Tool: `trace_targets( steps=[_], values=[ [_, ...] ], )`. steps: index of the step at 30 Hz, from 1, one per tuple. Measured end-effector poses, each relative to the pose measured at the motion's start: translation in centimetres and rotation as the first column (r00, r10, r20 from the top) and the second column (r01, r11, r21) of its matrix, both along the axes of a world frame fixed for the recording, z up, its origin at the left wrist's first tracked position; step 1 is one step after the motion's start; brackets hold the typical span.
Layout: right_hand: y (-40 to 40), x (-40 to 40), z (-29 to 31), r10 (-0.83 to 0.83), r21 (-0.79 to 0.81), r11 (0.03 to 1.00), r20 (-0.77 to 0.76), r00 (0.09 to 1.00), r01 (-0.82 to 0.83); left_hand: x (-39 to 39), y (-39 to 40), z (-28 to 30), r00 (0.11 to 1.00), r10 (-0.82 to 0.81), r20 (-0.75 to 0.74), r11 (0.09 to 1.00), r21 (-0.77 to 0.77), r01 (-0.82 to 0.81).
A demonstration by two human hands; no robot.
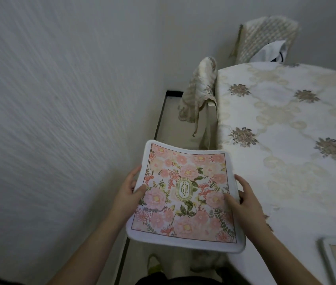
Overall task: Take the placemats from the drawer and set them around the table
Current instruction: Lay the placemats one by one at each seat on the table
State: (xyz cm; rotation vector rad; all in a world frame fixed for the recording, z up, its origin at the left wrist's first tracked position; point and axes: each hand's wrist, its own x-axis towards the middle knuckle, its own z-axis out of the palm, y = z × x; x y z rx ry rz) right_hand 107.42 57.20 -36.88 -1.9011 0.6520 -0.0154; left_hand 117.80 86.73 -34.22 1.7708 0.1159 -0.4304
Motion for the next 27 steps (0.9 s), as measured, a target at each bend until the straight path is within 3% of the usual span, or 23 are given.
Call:
trace_targets(
  steps=[11, 27],
  values=[
    [3.8, 2.2, -0.2, -0.218, 0.036, 0.976, 0.018, 0.976, 0.217, 9.4, 0.4, -1.0, 0.972, -0.235, -0.013, 0.971, 0.027, 0.236],
    [-1.8, 6.4, -2.0, -0.422, 0.025, 0.906, 0.019, 0.906, 0.422, 18.9, -9.5, -1.6, 0.895, -0.444, -0.037, 0.893, 0.056, 0.446]
  ],
)
